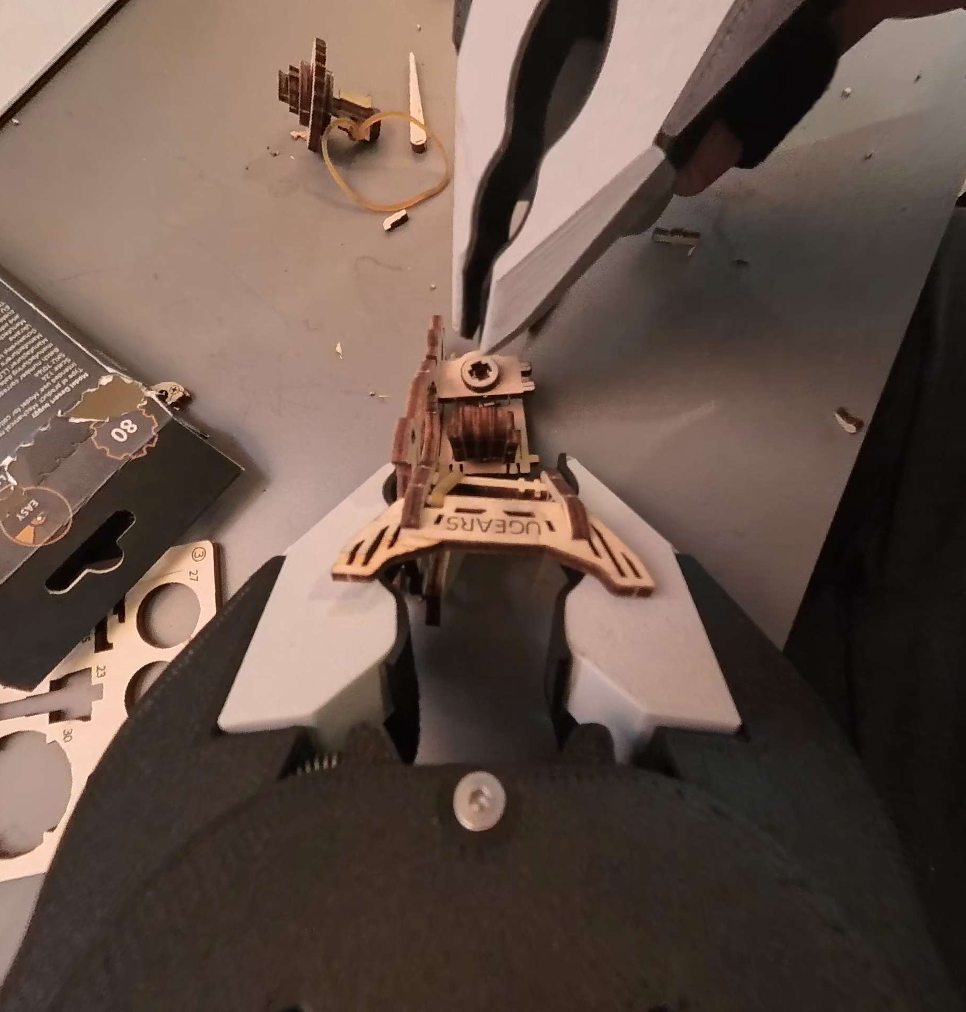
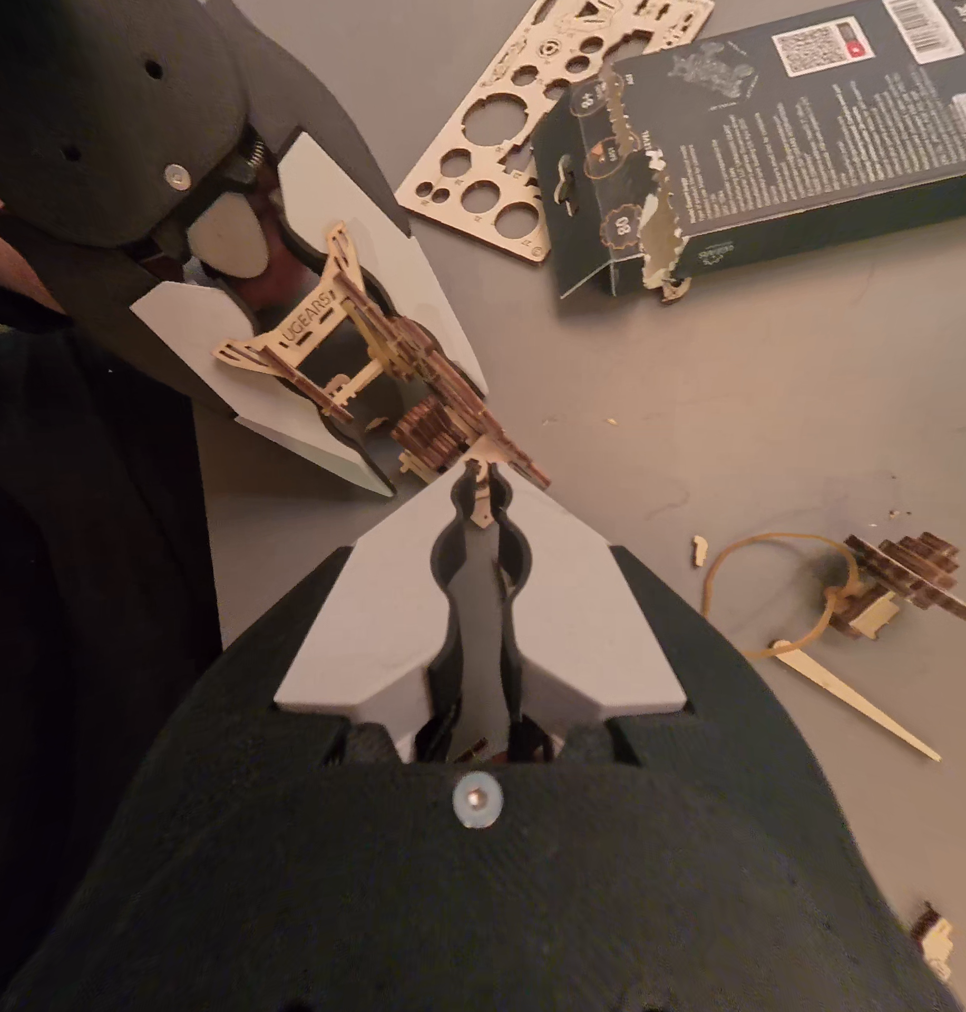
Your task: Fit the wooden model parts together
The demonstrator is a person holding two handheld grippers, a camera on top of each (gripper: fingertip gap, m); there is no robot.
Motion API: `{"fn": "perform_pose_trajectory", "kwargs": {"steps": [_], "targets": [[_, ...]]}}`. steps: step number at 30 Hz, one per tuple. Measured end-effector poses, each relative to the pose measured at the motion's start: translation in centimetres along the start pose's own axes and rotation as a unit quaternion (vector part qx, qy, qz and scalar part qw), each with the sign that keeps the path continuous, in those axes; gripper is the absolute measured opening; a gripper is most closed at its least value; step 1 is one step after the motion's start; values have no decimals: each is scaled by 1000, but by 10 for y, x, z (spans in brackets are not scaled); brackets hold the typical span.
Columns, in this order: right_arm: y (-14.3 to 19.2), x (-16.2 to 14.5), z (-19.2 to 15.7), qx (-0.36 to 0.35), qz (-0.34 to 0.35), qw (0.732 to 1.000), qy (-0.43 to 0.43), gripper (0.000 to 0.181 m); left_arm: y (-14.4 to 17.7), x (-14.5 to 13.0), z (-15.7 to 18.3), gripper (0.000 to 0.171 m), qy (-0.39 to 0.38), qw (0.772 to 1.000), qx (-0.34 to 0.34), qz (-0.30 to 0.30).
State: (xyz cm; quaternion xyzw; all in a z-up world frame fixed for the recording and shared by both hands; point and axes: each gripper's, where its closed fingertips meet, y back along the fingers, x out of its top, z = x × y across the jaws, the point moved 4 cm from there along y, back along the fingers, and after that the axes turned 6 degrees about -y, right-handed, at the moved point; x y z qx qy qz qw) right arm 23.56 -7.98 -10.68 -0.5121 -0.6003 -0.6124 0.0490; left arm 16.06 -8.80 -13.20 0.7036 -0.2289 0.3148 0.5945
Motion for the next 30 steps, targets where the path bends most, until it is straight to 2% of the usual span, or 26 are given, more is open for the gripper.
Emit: {"fn": "perform_pose_trajectory", "kwargs": {"steps": [9,14,30], "targets": [[-5,-1,1,-10,-2,1000,-7,9,0,0,0,53,-1,1000,0,0],[-6,-3,1,-25,-10,1000,1,4,0,0,0,53,-1,1000,1,0],[-5,-4,1,-31,-6,999,-10,4,0,0,0,53,0,1000,-1,0]]}}
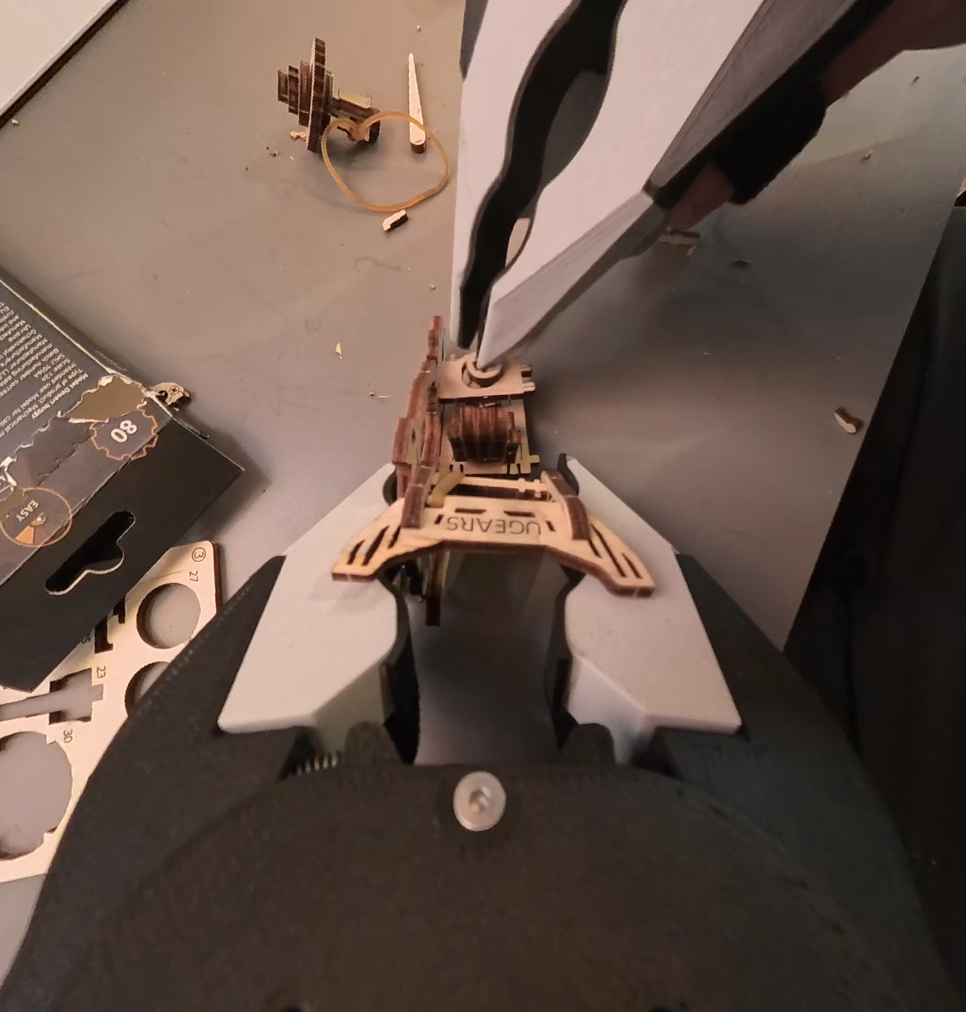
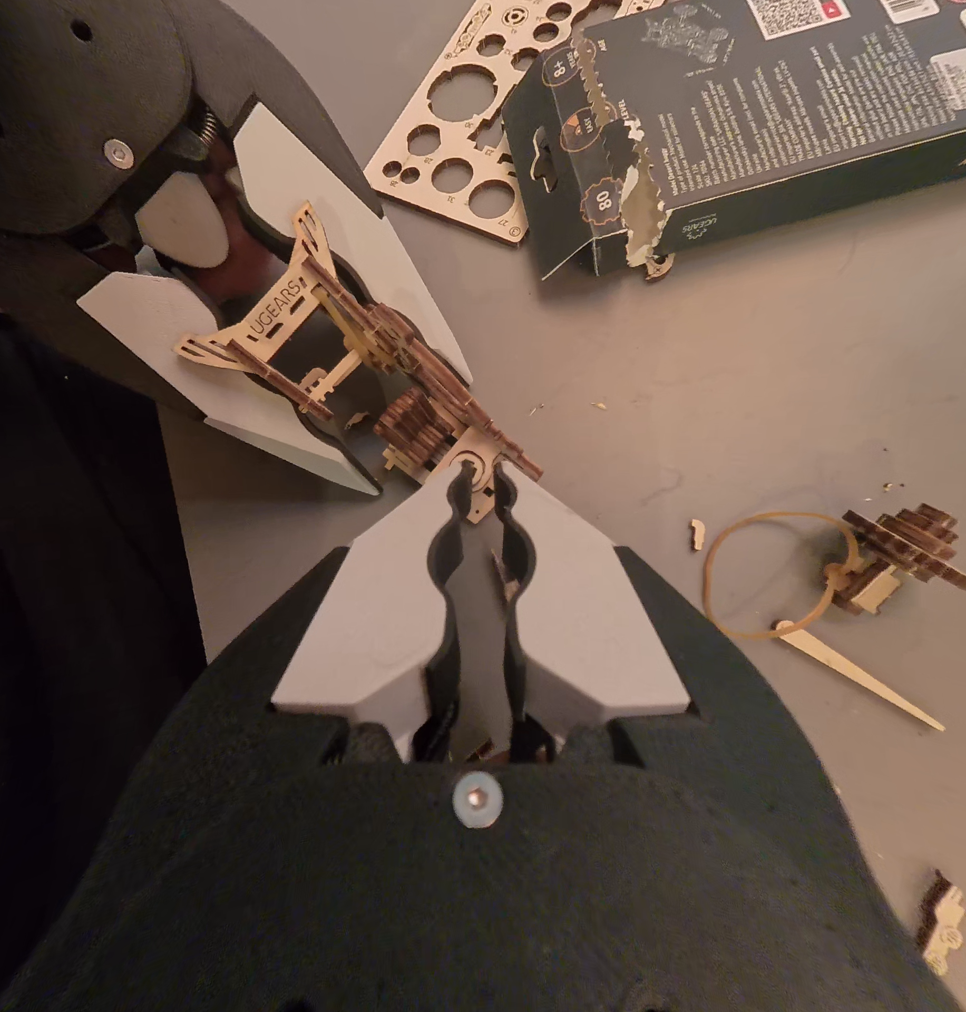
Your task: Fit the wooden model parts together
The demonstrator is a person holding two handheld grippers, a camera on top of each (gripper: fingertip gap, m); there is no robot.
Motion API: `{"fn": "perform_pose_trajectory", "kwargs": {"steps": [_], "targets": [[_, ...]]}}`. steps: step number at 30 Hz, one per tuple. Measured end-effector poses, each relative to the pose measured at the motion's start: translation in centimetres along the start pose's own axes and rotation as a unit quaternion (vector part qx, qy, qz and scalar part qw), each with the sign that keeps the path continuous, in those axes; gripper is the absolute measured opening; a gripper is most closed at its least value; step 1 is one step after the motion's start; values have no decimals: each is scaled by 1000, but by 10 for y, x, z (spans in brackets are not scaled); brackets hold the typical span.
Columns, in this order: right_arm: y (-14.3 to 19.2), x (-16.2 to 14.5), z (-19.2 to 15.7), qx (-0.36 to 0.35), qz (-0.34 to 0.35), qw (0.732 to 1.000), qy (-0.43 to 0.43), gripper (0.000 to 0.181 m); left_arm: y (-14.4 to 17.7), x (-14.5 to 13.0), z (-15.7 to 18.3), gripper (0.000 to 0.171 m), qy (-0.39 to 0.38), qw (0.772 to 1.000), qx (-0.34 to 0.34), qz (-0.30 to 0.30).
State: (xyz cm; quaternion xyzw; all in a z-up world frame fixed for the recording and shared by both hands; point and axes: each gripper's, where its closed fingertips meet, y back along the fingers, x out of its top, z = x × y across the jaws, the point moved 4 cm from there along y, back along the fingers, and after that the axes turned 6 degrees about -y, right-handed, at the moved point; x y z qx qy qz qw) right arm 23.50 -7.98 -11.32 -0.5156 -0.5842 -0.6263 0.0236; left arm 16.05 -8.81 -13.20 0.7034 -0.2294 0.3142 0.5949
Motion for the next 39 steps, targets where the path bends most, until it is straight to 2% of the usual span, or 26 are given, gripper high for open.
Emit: {"fn": "perform_pose_trajectory", "kwargs": {"steps": [16,23,28,32,35,39], "targets": [[9,1,-4,10,7,1000,-4,4,0,0,0,53,-1,1000,0,0],[19,-15,12,-9,-9,1000,-11,17,1,-1,-2,53,0,1000,0,0],[4,-23,11,-26,-47,997,47,14,1,-1,-2,53,-2,1000,2,-1],[5,-19,12,-33,-40,997,58,8,2,-3,-4,53,0,1000,4,-1],[12,-5,4,-3,-5,998,70,8,2,-2,-4,53,-1,1000,2,-1],[8,7,-4,41,1,988,147,8,2,-2,-3,53,-7,1000,-3,0]]}}
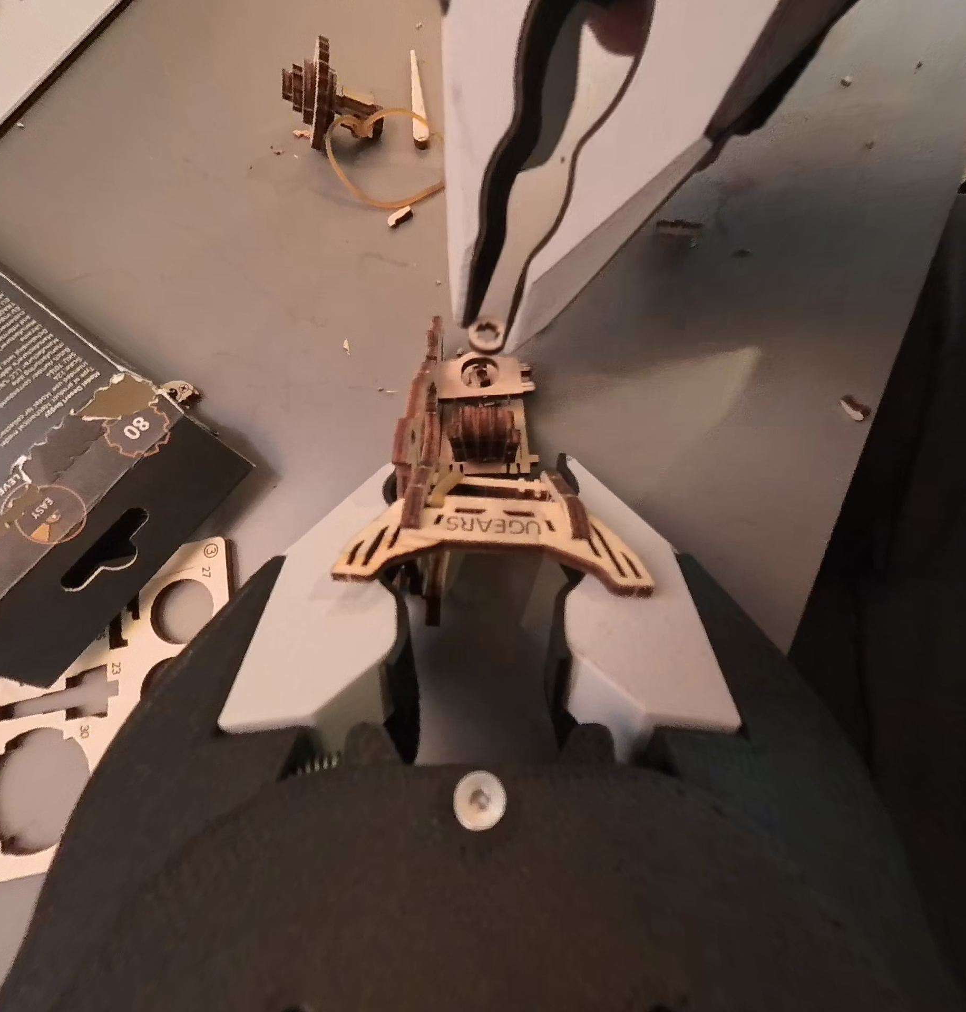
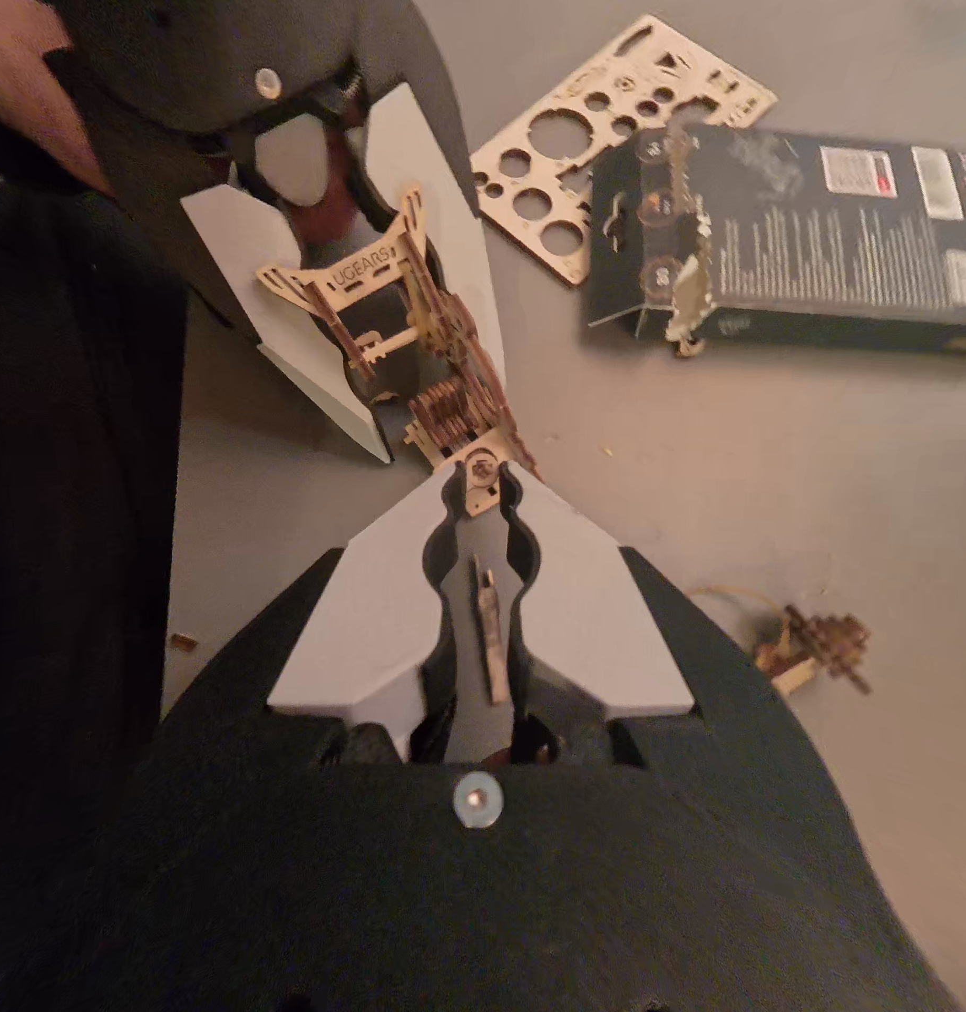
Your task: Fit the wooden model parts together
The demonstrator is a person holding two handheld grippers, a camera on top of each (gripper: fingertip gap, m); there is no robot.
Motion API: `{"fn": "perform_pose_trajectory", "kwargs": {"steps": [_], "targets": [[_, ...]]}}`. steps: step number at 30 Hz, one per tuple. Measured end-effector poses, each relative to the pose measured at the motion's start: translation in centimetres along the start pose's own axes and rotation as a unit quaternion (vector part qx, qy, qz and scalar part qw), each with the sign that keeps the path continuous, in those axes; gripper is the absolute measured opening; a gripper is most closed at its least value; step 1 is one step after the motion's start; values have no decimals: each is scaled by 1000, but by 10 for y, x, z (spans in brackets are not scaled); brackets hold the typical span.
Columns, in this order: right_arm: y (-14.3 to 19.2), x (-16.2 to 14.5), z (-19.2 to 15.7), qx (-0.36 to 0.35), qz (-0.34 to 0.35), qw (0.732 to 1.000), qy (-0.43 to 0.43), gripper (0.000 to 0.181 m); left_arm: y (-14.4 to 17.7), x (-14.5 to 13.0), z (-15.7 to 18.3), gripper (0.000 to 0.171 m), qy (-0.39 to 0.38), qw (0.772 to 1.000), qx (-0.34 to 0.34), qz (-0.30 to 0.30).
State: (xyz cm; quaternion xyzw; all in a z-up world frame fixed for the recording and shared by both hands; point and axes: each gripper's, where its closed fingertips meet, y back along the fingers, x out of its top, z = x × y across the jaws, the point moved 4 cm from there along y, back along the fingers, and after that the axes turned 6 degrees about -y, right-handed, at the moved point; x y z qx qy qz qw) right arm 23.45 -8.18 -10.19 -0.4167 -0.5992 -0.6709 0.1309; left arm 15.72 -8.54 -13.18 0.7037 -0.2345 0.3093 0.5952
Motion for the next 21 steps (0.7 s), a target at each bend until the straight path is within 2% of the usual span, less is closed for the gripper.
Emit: {"fn": "perform_pose_trajectory", "kwargs": {"steps": [5,21], "targets": [[-12,-1,-1,55,-22,996,61,8,1,-1,0,53,-1,1000,-3,0],[-15,2,3,109,-51,989,88,9,0,-1,-1,53,0,1000,-7,0]]}}
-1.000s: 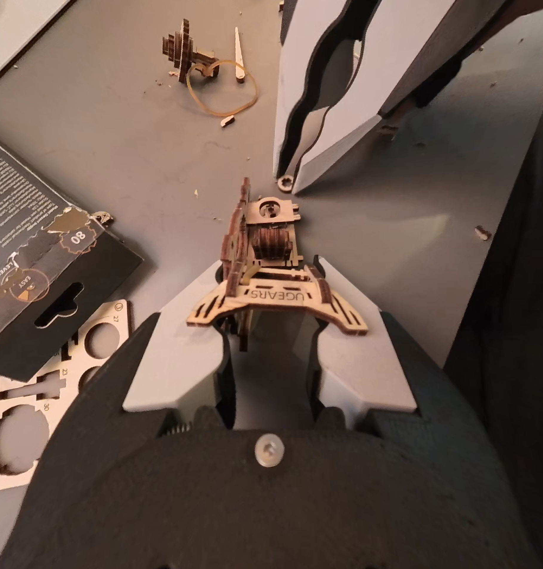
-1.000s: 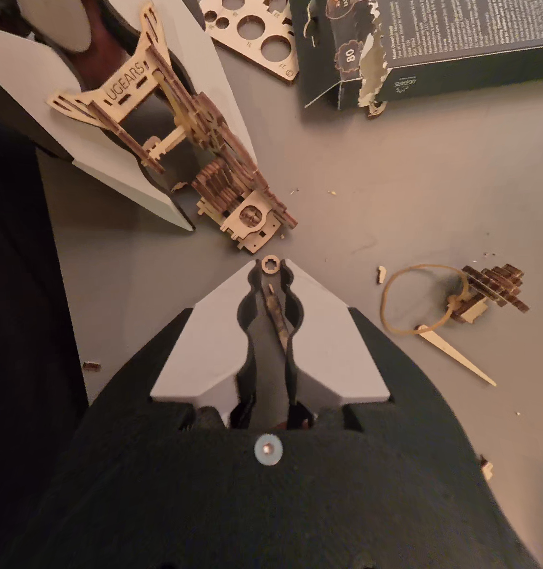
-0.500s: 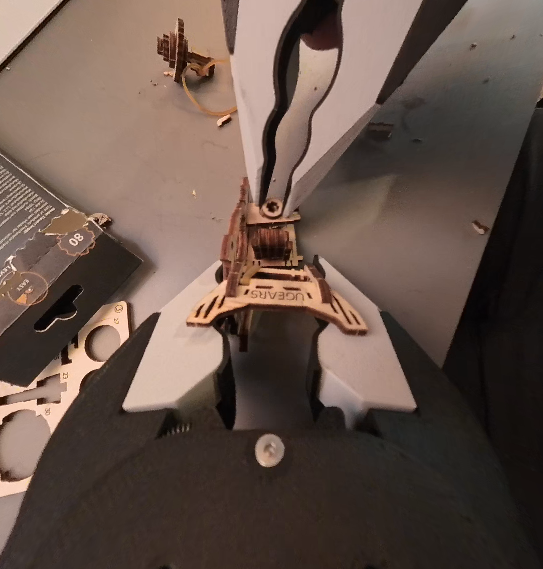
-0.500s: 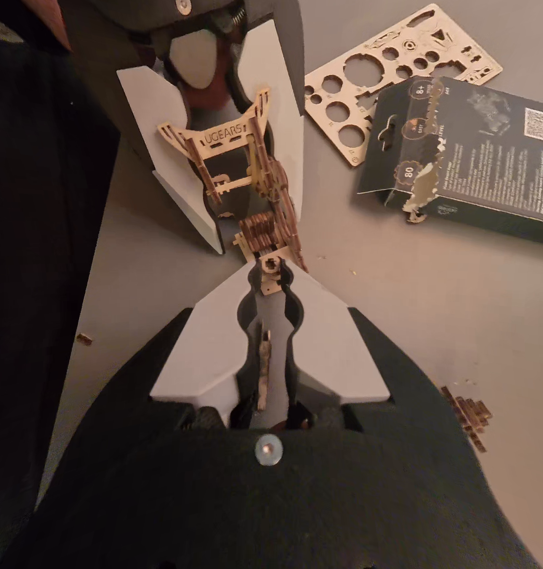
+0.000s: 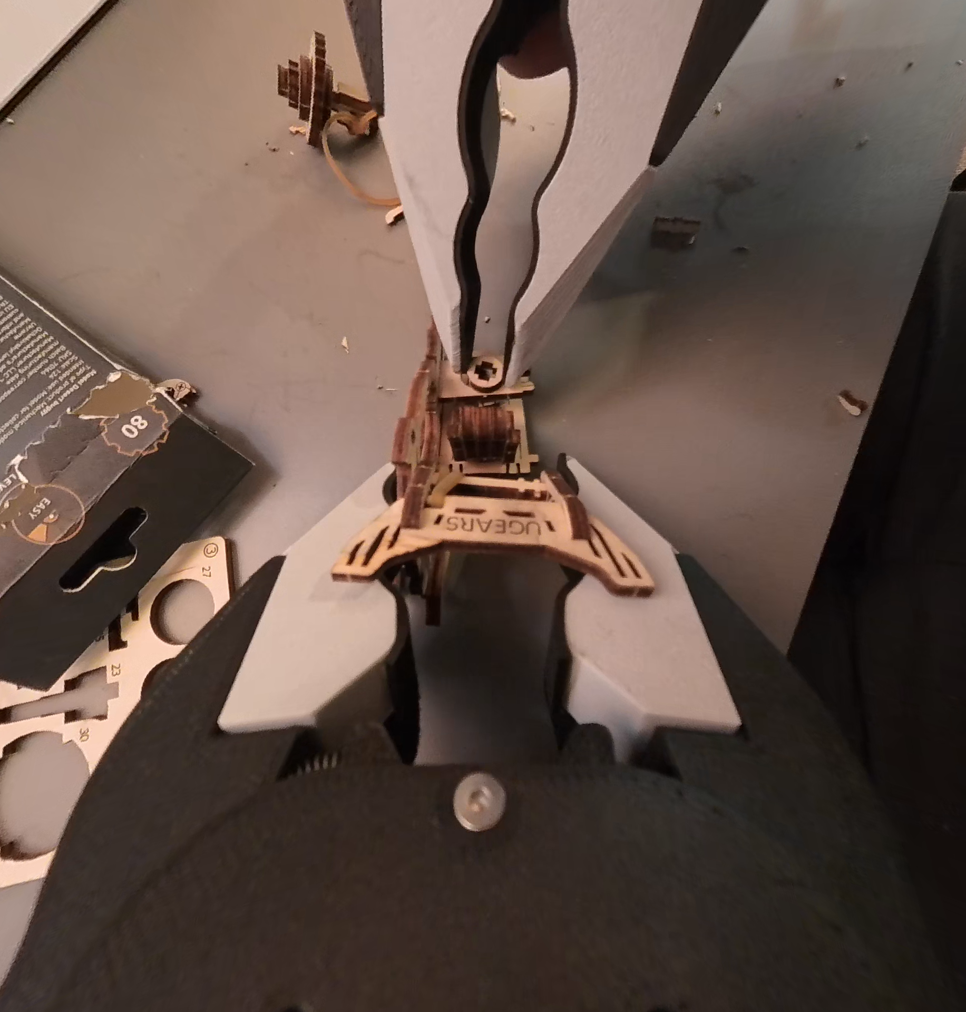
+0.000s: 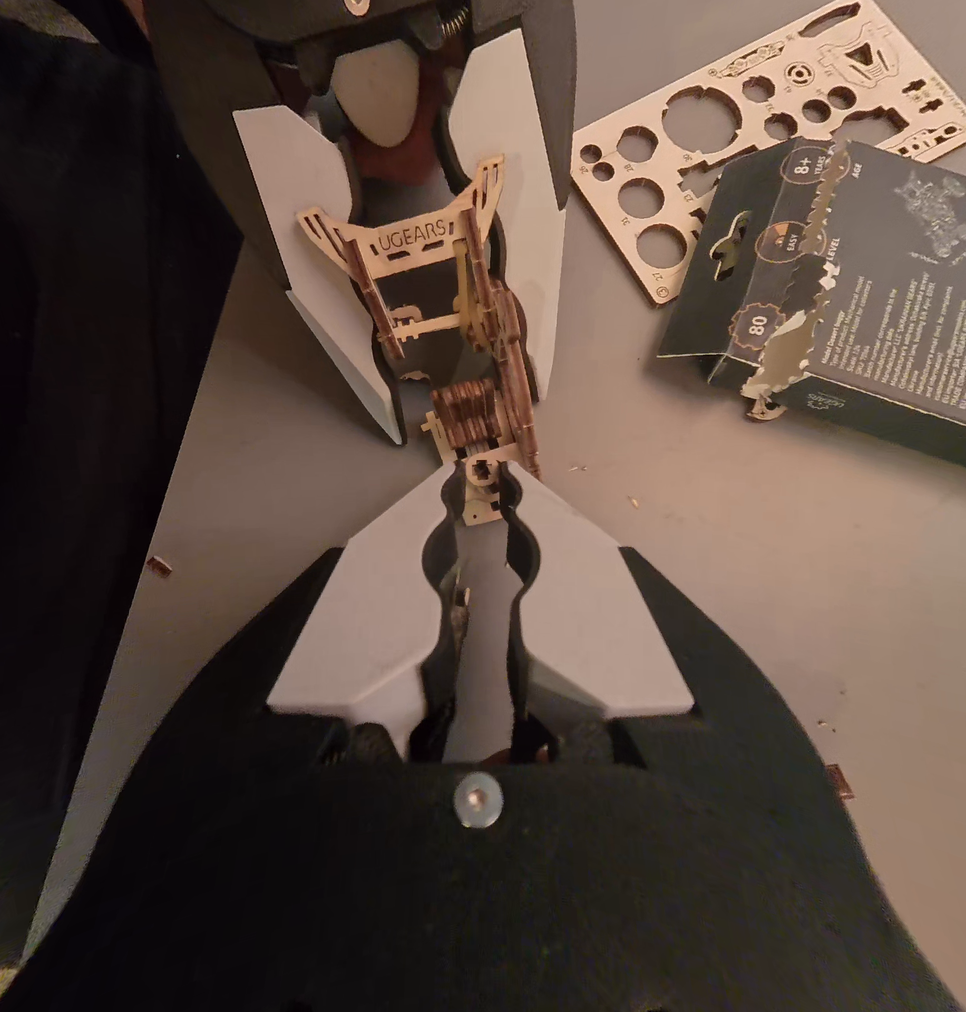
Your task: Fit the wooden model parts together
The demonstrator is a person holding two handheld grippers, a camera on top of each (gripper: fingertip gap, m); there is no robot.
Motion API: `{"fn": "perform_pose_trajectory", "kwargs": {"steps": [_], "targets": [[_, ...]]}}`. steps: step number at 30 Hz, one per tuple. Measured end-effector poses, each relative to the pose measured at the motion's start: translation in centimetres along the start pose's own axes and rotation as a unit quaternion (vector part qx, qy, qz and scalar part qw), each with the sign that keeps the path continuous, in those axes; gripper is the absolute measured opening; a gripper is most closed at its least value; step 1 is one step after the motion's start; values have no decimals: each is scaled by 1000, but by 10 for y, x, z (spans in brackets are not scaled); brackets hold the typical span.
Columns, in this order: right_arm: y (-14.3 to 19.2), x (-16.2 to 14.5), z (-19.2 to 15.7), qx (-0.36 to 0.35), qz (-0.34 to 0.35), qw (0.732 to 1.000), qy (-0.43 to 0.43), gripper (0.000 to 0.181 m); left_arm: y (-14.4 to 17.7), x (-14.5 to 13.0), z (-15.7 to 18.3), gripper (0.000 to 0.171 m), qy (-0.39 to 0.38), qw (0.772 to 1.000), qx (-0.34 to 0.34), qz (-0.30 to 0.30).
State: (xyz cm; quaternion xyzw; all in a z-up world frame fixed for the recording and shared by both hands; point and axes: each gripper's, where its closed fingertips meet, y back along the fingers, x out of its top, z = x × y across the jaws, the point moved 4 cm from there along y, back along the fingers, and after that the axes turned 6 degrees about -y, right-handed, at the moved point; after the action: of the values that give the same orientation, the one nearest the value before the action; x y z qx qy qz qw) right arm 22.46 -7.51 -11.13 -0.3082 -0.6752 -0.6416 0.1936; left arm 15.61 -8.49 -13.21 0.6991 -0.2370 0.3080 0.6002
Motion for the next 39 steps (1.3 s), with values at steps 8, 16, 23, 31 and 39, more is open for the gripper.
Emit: {"fn": "perform_pose_trajectory", "kwargs": {"steps": [8,16,23,31,39], "targets": [[1,1,2,32,-25,999,33,8,0,0,0,53,1,1000,-1,0],[1,1,6,58,-50,995,66,9,0,0,0,53,0,1000,-1,0],[0,3,6,69,-49,994,71,10,0,0,0,53,0,1000,-1,0],[8,6,-1,49,-28,996,70,6,0,0,0,53,1,1000,-2,0],[4,0,-5,15,-33,997,72,0,0,0,0,53,0,1000,-1,0]]}}
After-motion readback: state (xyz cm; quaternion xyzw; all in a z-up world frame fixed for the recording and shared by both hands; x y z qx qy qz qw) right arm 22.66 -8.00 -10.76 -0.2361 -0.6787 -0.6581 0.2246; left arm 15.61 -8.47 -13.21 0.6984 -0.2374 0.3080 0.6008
